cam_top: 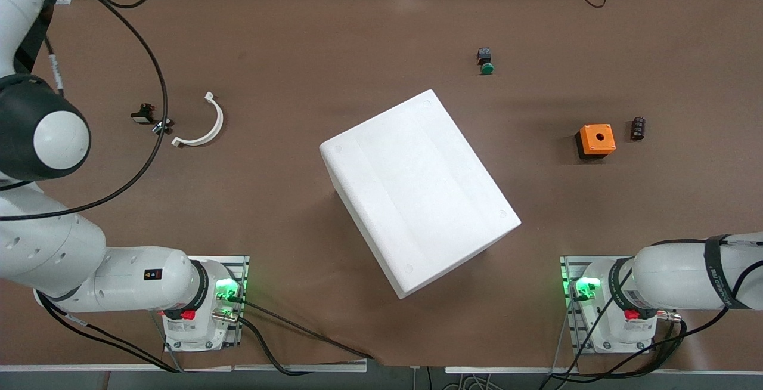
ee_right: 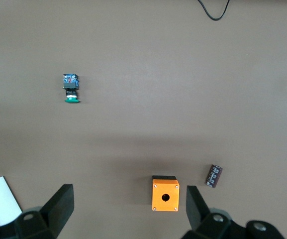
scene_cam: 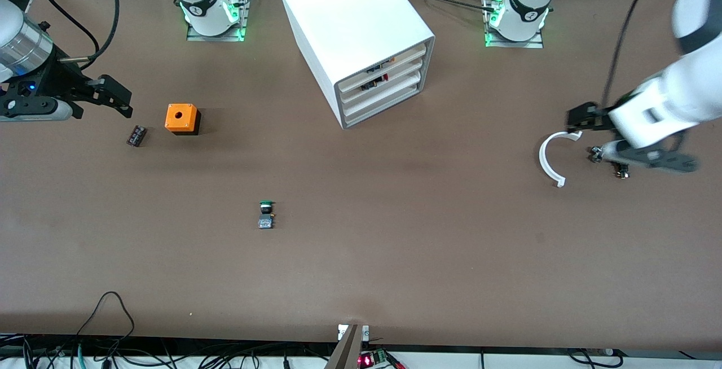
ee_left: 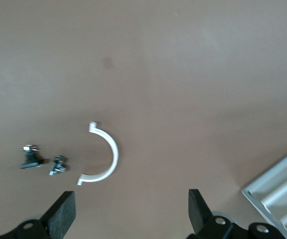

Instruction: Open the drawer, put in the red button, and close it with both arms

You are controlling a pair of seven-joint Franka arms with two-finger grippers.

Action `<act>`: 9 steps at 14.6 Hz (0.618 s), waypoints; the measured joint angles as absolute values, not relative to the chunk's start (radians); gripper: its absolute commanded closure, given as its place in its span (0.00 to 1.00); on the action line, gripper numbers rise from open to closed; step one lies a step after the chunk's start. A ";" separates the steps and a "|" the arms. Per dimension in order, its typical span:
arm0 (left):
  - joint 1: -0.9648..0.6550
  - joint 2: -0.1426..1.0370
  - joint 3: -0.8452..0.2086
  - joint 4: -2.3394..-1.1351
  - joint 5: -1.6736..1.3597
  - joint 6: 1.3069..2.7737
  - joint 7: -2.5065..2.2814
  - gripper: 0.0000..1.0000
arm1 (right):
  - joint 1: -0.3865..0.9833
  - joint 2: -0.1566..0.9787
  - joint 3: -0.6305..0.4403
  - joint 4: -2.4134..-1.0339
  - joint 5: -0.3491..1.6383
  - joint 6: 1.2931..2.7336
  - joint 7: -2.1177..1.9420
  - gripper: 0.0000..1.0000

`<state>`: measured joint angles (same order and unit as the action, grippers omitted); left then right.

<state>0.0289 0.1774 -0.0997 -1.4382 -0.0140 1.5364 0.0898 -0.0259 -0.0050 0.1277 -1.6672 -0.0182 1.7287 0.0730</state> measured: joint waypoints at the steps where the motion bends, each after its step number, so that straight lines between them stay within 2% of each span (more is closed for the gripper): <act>1: 0.020 0.133 -0.072 -1.479 -0.016 1.566 0.094 0.00 | -0.026 -0.005 0.128 -1.665 -0.018 1.729 0.073 0.00; 5: 0.004 -0.013 -0.052 -1.610 0.024 1.616 0.095 0.00 | -0.027 0.013 0.128 -1.634 -0.018 1.729 0.073 0.00; 9: 0.004 -0.029 -0.047 -1.660 0.035 1.618 0.094 0.00 | -0.027 0.024 0.129 -1.626 -0.018 1.729 0.073 0.00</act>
